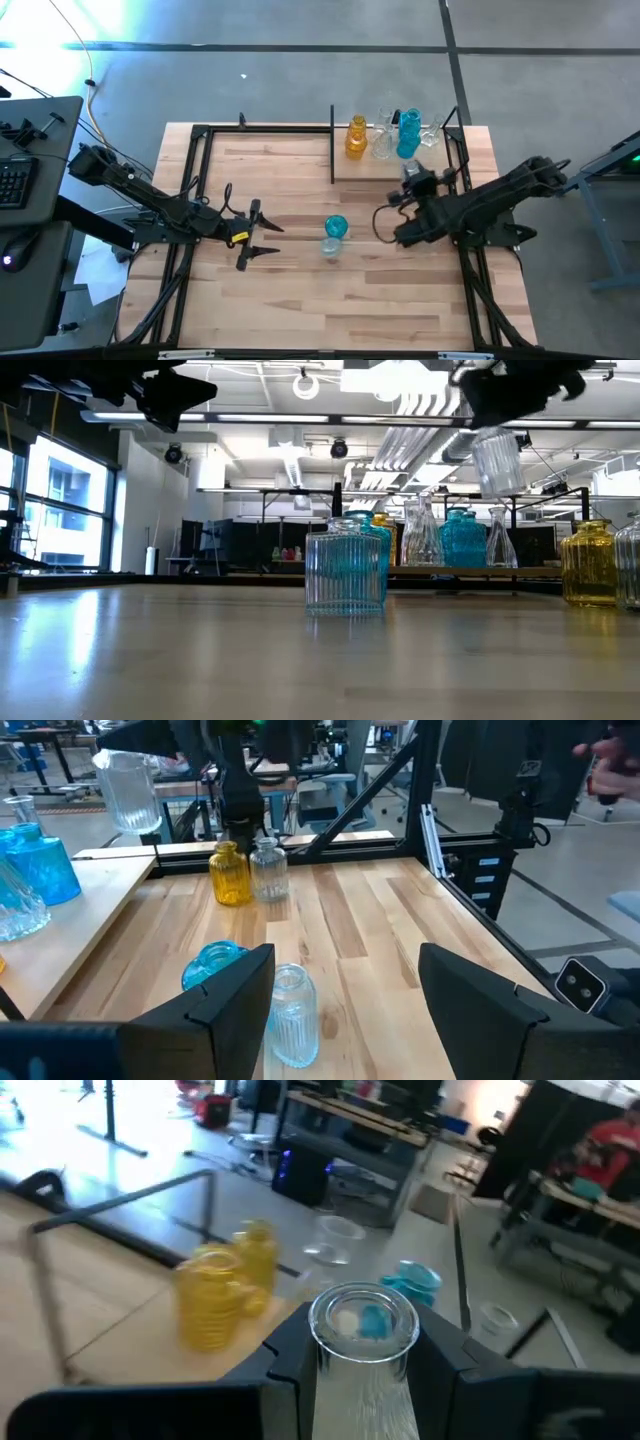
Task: Sort vases onto shelf
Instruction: Put the left transparent vase on the shelf aligned with the other transparent vase
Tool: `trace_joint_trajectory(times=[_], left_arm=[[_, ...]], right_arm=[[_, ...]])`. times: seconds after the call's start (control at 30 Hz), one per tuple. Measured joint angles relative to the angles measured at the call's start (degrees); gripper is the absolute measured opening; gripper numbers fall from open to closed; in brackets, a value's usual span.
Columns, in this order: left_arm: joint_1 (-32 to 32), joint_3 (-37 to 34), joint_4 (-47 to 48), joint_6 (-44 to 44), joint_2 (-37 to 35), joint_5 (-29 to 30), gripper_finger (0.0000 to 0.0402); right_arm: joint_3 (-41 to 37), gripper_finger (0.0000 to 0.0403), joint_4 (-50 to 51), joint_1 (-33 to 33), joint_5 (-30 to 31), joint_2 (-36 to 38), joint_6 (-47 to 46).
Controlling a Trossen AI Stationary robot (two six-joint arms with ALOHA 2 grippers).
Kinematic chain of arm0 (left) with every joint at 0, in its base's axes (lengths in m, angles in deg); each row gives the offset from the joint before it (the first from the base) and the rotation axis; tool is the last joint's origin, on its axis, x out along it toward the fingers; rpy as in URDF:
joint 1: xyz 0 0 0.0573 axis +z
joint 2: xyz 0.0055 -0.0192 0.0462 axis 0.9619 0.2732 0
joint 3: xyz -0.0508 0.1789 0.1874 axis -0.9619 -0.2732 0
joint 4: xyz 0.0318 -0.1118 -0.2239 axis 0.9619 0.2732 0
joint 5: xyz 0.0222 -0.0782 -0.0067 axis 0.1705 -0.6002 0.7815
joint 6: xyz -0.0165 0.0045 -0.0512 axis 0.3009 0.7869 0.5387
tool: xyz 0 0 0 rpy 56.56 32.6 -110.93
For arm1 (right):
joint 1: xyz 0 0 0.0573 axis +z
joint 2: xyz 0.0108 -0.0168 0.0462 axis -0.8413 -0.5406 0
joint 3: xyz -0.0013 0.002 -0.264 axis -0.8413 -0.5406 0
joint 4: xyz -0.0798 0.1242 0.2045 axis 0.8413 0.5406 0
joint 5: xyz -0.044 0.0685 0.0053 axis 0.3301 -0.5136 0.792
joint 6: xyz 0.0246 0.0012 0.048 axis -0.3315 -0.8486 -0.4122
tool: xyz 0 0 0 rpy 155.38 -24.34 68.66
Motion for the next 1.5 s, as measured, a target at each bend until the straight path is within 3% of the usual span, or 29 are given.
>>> trace_joint_trajectory(times=[0.23,0.4,0.7,1.07,1.33,1.5], left_arm=[[0.02,0.00,0.57,-0.48,0.02,0.01,0.0239],[0.26,0.04,-0.36,-0.94,0.02,0.03,0.0239],[0.26,0.04,-0.63,-1.13,0.02,0.47,0.0239],[0.20,0.04,-0.53,-0.90,0.02,0.47,0.0239],[0.20,0.04,-0.13,-0.44,0.02,0.41,0.0239],[0.20,0.04,-0.12,-0.44,0.02,0.36,0.0239]], right_arm=[[-14.87,0.0084,-1.74,-0.96,0.76,15.88,-7.87],[-22.40,0.0084,-11.65,-5.08,3.37,21.65,-4.45],[-27.27,0.0084,-29.70,-16.30,5.04,20.07,10.61],[-28.70,0.0084,-43.77,-20.79,4.54,19.23,21.61],[-28.70,0.0084,-51.65,-22.36,0.03,18.14,38.02],[-28.70,0.0084,-51.38,-23.75,-0.36,18.05,34.50]])
